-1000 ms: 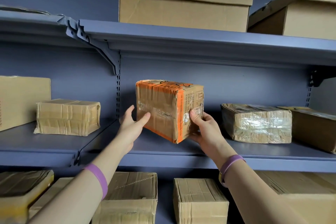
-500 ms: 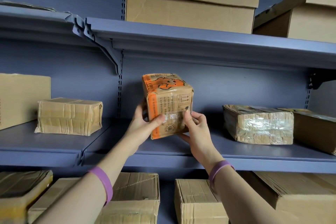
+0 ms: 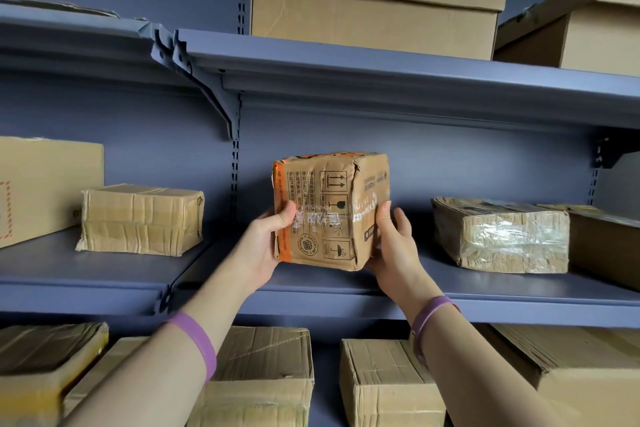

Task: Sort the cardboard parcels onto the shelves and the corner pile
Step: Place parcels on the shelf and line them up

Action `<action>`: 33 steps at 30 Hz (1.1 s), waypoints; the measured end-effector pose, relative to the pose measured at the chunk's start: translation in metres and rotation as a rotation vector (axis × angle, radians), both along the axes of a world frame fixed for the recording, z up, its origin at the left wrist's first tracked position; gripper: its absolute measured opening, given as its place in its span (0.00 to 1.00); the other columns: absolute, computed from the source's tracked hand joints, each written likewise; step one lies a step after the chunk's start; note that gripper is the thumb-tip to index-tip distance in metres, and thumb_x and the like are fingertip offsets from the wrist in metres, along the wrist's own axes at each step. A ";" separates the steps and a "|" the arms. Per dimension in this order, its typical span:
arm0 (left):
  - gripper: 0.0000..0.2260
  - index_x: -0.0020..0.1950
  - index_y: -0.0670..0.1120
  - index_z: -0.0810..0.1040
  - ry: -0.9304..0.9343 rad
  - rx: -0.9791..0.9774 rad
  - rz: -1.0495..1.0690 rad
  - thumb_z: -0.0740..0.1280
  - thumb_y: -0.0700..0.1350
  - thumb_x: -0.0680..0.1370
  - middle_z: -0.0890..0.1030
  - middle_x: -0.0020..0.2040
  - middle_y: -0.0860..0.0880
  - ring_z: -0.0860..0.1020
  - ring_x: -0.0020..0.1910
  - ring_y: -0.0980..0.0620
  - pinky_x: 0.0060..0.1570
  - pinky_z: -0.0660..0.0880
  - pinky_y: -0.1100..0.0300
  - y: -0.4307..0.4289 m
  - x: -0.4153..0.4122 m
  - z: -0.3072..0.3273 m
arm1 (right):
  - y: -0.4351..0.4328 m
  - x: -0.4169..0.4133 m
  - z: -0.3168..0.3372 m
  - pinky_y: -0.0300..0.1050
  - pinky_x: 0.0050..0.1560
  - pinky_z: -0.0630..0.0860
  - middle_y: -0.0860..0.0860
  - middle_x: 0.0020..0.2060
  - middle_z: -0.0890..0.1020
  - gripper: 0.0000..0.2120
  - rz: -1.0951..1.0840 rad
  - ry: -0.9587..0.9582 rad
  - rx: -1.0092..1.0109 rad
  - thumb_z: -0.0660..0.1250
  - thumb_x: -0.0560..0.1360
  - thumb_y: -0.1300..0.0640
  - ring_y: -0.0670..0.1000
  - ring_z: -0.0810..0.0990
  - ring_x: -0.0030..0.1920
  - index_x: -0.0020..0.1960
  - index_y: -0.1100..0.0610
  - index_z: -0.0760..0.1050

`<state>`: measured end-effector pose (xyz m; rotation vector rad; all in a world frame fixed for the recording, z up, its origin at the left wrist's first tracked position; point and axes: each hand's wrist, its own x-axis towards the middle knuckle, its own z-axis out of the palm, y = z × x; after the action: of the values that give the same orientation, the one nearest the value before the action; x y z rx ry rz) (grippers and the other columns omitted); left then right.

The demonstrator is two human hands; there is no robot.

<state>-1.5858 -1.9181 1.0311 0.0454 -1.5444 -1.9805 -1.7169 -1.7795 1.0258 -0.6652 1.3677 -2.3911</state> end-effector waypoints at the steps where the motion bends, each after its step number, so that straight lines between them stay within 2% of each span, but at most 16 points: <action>1: 0.21 0.64 0.48 0.78 0.000 0.001 -0.005 0.65 0.52 0.72 0.84 0.58 0.47 0.81 0.57 0.46 0.53 0.77 0.48 0.000 0.001 0.000 | 0.000 -0.003 0.000 0.64 0.57 0.78 0.48 0.68 0.73 0.40 0.000 -0.037 -0.028 0.67 0.75 0.38 0.53 0.79 0.60 0.79 0.46 0.51; 3: 0.21 0.62 0.48 0.79 0.001 -0.006 -0.011 0.65 0.53 0.72 0.85 0.57 0.47 0.81 0.56 0.47 0.52 0.77 0.49 0.000 0.001 0.000 | 0.001 -0.011 -0.002 0.62 0.53 0.80 0.50 0.64 0.76 0.39 0.010 -0.087 -0.062 0.67 0.75 0.41 0.52 0.80 0.56 0.79 0.50 0.54; 5: 0.21 0.62 0.49 0.80 -0.013 -0.022 -0.003 0.64 0.56 0.72 0.85 0.56 0.47 0.82 0.55 0.48 0.54 0.76 0.49 -0.001 0.000 0.000 | 0.002 -0.012 -0.004 0.55 0.44 0.82 0.54 0.57 0.81 0.34 0.035 -0.061 -0.065 0.68 0.76 0.43 0.52 0.83 0.49 0.75 0.57 0.64; 7: 0.27 0.66 0.49 0.77 -0.028 -0.024 0.061 0.68 0.61 0.71 0.84 0.58 0.48 0.81 0.58 0.47 0.59 0.76 0.47 -0.003 -0.002 -0.001 | 0.004 -0.013 -0.005 0.50 0.41 0.82 0.55 0.51 0.84 0.23 0.053 -0.005 -0.067 0.66 0.78 0.48 0.50 0.85 0.45 0.68 0.59 0.72; 9: 0.39 0.71 0.49 0.72 -0.019 0.020 0.194 0.74 0.66 0.65 0.81 0.63 0.49 0.80 0.61 0.48 0.62 0.75 0.44 -0.006 -0.005 -0.004 | 0.005 -0.013 -0.005 0.50 0.40 0.82 0.56 0.52 0.85 0.20 0.026 0.024 -0.085 0.67 0.78 0.51 0.51 0.85 0.46 0.66 0.60 0.74; 10: 0.39 0.71 0.50 0.71 -0.004 0.017 0.285 0.74 0.66 0.65 0.80 0.64 0.50 0.79 0.62 0.50 0.63 0.75 0.45 -0.007 -0.007 -0.005 | 0.004 -0.013 -0.005 0.50 0.41 0.83 0.57 0.54 0.84 0.20 0.001 0.029 -0.083 0.68 0.77 0.52 0.53 0.85 0.49 0.65 0.61 0.74; 13: 0.20 0.66 0.55 0.73 0.050 -0.074 0.481 0.70 0.57 0.76 0.75 0.66 0.51 0.75 0.62 0.55 0.63 0.73 0.54 -0.006 -0.012 -0.007 | 0.000 -0.014 -0.006 0.54 0.44 0.83 0.59 0.57 0.83 0.29 -0.077 0.007 -0.050 0.76 0.70 0.49 0.58 0.84 0.55 0.65 0.60 0.73; 15: 0.11 0.59 0.61 0.75 0.049 -0.138 0.482 0.67 0.59 0.78 0.73 0.66 0.51 0.74 0.60 0.59 0.58 0.71 0.60 -0.004 -0.012 -0.005 | -0.001 -0.007 -0.005 0.57 0.46 0.83 0.57 0.59 0.81 0.47 -0.167 -0.016 -0.032 0.83 0.54 0.40 0.58 0.83 0.56 0.66 0.58 0.70; 17: 0.12 0.52 0.67 0.77 0.031 -0.198 0.450 0.65 0.69 0.72 0.71 0.65 0.53 0.72 0.61 0.61 0.61 0.69 0.58 -0.002 -0.011 -0.005 | -0.004 -0.012 -0.007 0.59 0.51 0.82 0.55 0.61 0.77 0.59 -0.255 -0.003 0.002 0.83 0.40 0.33 0.56 0.81 0.58 0.65 0.54 0.68; 18: 0.17 0.52 0.69 0.77 0.018 -0.232 0.426 0.63 0.73 0.68 0.71 0.66 0.54 0.72 0.61 0.62 0.65 0.68 0.55 -0.001 -0.011 -0.006 | -0.005 -0.014 -0.008 0.60 0.53 0.81 0.54 0.62 0.76 0.60 -0.282 0.013 0.011 0.81 0.37 0.31 0.55 0.80 0.59 0.64 0.52 0.67; 20: 0.28 0.60 0.67 0.75 -0.007 -0.298 0.382 0.65 0.76 0.63 0.71 0.67 0.55 0.72 0.63 0.60 0.67 0.68 0.53 -0.001 -0.013 -0.008 | -0.004 -0.008 -0.006 0.60 0.54 0.81 0.54 0.63 0.74 0.55 -0.275 0.045 0.026 0.82 0.41 0.31 0.54 0.79 0.59 0.61 0.50 0.65; 23: 0.36 0.64 0.69 0.71 -0.029 -0.356 0.390 0.71 0.77 0.58 0.72 0.68 0.54 0.74 0.66 0.53 0.65 0.73 0.48 -0.004 -0.016 -0.010 | -0.002 0.001 -0.004 0.58 0.50 0.83 0.55 0.61 0.74 0.32 -0.204 0.067 -0.015 0.76 0.67 0.40 0.53 0.78 0.59 0.60 0.52 0.64; 25: 0.34 0.62 0.70 0.74 -0.016 -0.279 0.385 0.73 0.75 0.58 0.73 0.68 0.52 0.76 0.65 0.51 0.63 0.75 0.45 -0.009 -0.016 -0.010 | 0.000 0.000 -0.003 0.53 0.45 0.84 0.55 0.58 0.75 0.18 -0.171 0.041 -0.039 0.63 0.78 0.39 0.53 0.78 0.58 0.57 0.52 0.66; 27: 0.26 0.60 0.67 0.77 0.010 -0.175 0.371 0.74 0.69 0.63 0.76 0.67 0.52 0.77 0.63 0.51 0.63 0.76 0.43 -0.014 -0.014 -0.011 | 0.001 -0.003 -0.002 0.52 0.44 0.83 0.56 0.59 0.76 0.19 -0.157 0.016 -0.028 0.52 0.82 0.38 0.55 0.77 0.60 0.57 0.53 0.69; 30: 0.11 0.59 0.60 0.80 0.051 -0.087 0.390 0.71 0.53 0.77 0.81 0.62 0.52 0.80 0.60 0.52 0.61 0.77 0.45 -0.016 -0.012 -0.012 | 0.000 -0.005 -0.003 0.54 0.50 0.82 0.58 0.58 0.77 0.20 -0.159 -0.002 0.008 0.50 0.83 0.40 0.57 0.78 0.58 0.55 0.55 0.71; 33: 0.09 0.60 0.54 0.80 0.092 -0.061 0.420 0.67 0.47 0.81 0.84 0.56 0.54 0.81 0.58 0.52 0.58 0.77 0.51 -0.016 -0.012 -0.011 | 0.001 -0.004 -0.003 0.48 0.46 0.80 0.55 0.51 0.77 0.16 -0.163 0.007 0.026 0.54 0.83 0.42 0.52 0.77 0.50 0.55 0.53 0.72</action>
<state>-1.5980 -1.9337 1.0203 0.2304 -1.4013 -1.5835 -1.7207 -1.7783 1.0232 -0.5759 1.5064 -2.4930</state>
